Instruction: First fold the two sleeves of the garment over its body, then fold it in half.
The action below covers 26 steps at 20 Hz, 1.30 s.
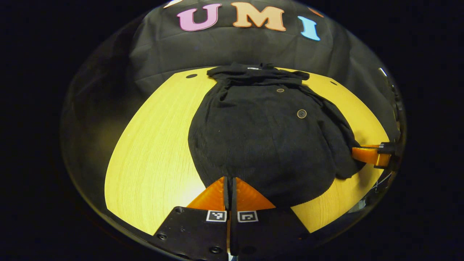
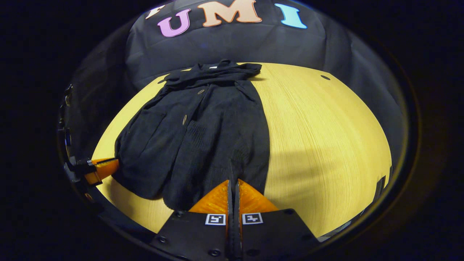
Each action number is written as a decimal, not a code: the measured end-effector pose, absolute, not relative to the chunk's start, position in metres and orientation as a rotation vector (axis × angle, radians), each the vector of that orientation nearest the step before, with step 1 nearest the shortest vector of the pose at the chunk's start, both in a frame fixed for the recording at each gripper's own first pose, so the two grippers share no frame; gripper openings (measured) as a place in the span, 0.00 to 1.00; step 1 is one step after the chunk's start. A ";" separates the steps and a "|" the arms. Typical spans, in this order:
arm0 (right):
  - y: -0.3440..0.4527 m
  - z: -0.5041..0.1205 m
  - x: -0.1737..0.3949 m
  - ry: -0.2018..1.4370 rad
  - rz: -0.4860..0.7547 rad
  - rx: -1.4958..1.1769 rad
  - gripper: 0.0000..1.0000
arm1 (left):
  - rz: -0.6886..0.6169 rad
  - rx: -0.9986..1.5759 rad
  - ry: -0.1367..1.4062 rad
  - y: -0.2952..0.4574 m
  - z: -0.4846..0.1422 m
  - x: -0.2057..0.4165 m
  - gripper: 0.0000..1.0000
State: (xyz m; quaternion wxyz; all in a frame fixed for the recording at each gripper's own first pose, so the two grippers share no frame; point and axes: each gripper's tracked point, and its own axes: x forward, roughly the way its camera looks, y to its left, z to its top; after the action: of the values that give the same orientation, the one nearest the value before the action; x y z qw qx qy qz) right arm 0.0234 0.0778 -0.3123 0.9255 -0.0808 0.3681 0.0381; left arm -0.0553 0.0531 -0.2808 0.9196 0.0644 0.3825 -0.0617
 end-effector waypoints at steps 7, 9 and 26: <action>0.096 -0.284 0.027 0.674 0.010 -0.152 0.02 | -0.256 0.075 0.736 0.048 -0.251 -0.039 0.00; 0.106 -0.269 0.033 0.630 -0.004 -0.154 0.02 | -0.283 0.086 0.705 0.050 -0.239 -0.028 0.00; 0.162 -0.100 0.149 0.341 0.086 -0.224 0.02 | -0.280 0.049 0.394 0.039 -0.094 0.127 0.00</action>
State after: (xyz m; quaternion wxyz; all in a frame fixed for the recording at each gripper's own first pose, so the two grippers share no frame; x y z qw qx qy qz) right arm 0.1492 0.1624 -0.1005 0.9784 -0.1113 0.1691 0.0427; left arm 0.1270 0.0391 -0.0941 0.9707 0.0241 0.1948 -0.1385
